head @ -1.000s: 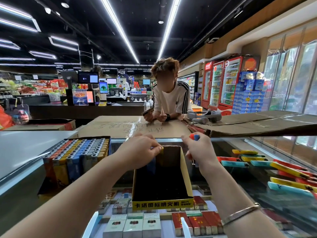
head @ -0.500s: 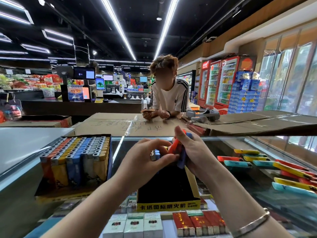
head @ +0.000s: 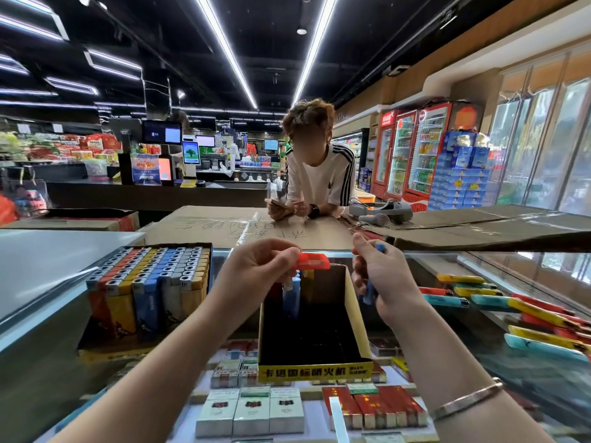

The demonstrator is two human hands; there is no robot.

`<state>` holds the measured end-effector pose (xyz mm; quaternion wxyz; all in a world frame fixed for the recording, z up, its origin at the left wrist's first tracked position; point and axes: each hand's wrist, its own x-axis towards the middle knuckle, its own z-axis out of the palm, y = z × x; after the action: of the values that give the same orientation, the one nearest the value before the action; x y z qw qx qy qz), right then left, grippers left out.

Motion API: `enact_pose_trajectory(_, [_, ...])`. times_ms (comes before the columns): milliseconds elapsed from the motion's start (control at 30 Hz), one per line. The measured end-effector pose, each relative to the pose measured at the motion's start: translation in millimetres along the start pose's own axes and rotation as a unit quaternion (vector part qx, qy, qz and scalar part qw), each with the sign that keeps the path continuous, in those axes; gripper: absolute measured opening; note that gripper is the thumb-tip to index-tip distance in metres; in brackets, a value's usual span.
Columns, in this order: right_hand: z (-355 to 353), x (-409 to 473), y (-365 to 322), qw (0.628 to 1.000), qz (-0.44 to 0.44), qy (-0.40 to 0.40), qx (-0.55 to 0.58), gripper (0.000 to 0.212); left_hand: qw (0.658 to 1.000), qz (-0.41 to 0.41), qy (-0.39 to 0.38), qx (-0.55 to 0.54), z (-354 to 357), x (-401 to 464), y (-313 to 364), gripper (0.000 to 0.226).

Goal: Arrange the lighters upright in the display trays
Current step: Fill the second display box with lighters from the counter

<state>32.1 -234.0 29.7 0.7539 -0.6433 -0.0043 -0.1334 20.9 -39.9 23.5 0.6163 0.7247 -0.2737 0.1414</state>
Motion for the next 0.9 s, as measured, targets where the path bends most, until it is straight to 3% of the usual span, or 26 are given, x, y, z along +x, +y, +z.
enact_pose_trajectory(167, [1, 1, 5, 0.997, -0.005, 0.009, -0.073, 0.023, 0.994, -0.027, -0.087, -0.058, -17, 2, 8, 0.026])
enact_pose_trajectory(267, [3, 3, 12, 0.986, -0.045, 0.029, -0.157, 0.019, 0.998, 0.014, -0.059, -0.028, -18, 2, 10, 0.019])
enact_pose_trajectory(400, [1, 9, 21, 0.964, -0.074, 0.042, -0.251, 0.007, 0.995, 0.067, 0.024, 0.076, -26, 4, 4, 0.032])
enact_pose_trajectory(600, [-2, 12, 29, 0.952, -0.044, -0.014, -0.303, 0.017, 0.969, 0.088, -0.008, 0.231, -29, 6, -12, 0.024])
enact_pose_trajectory(900, [1, 8, 26, 0.941, -0.072, -0.012, -0.329, 0.013, 0.898, 0.139, -0.023, 0.418, -22, 4, -28, 0.029])
